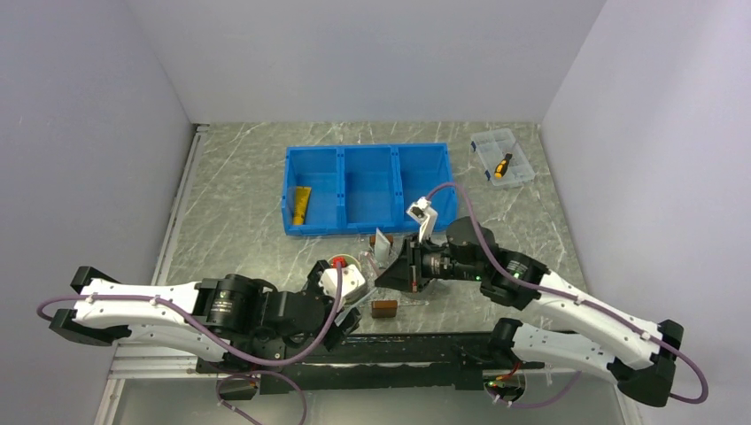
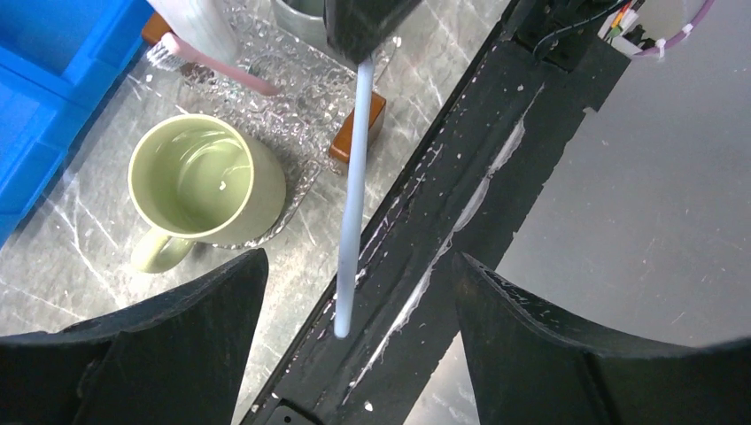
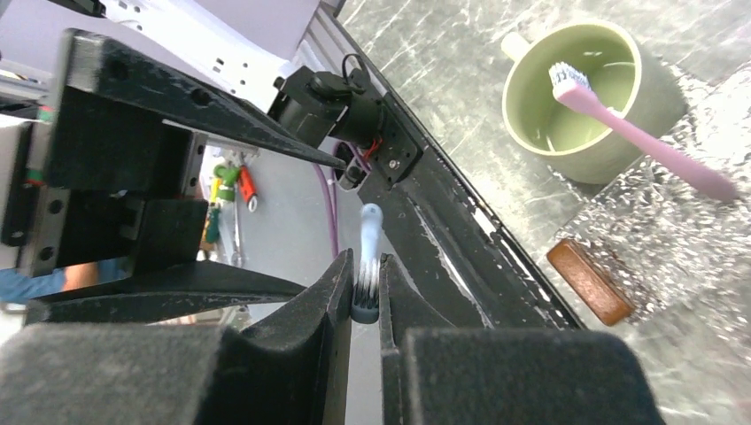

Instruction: Prepare toiletry sets of a toothbrush and toothpaste on the tray

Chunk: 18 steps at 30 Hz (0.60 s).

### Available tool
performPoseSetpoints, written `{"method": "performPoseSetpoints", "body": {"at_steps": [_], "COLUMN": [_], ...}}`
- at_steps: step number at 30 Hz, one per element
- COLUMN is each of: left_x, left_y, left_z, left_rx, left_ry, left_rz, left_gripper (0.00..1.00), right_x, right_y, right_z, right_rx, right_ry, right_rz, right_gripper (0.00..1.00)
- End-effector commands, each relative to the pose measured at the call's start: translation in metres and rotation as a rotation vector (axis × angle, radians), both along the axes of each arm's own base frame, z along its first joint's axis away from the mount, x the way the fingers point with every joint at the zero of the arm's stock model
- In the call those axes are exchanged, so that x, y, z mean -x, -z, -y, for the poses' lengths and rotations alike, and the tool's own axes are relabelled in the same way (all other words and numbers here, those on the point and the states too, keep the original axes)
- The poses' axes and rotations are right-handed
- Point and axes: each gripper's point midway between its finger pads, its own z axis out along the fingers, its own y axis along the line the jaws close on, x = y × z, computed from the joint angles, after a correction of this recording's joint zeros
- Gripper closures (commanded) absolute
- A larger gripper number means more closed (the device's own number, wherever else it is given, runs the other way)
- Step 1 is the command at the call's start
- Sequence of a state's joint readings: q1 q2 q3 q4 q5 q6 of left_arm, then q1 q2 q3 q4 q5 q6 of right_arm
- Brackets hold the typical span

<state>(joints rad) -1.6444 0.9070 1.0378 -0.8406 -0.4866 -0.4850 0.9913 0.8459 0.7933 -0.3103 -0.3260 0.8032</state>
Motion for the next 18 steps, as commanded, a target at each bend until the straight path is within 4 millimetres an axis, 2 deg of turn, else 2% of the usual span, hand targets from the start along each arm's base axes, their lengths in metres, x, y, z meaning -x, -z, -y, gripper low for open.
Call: {"method": "performPoseSetpoints", "body": {"at_steps": [1, 5, 6, 7, 11, 18], "left_x": [-0.001, -0.007, -0.008, -0.01, -0.02, -0.035], "left_y": [-0.02, -0.028, -0.03, -0.032, -0.039, -0.04], "left_z": [0.012, 0.011, 0.01, 0.008, -0.003, -0.033], "left_rx": [0.081, 0.106, 0.114, 0.126, 0.166, 0.207], "left_ry": [0.007, -0.018, -0.026, -0.036, -0.084, -0.184], "left_rz": [0.021, 0.042, 0.049, 0.054, 0.079, 0.096], "left_gripper": [0.17, 0.12, 0.04, 0.01, 0.01, 0.01], "right_x": [-0.006, -0.011, -0.012, -0.014, -0.019, -0.036], "right_y": [-0.025, -0.036, -0.037, -0.039, -0.048, -0.041], "right_z": [0.025, 0.044, 0.048, 0.053, 0.065, 0.072], "right_rx": [0.088, 0.19, 0.218, 0.243, 0.314, 0.459], "right_ry": [0.018, 0.036, 0.042, 0.051, 0.065, 0.086], "right_rz": [0.15, 0.213, 0.226, 0.242, 0.279, 0.31], "right_gripper": [1.0, 1.0, 1.0, 1.0, 1.0, 1.0]}}
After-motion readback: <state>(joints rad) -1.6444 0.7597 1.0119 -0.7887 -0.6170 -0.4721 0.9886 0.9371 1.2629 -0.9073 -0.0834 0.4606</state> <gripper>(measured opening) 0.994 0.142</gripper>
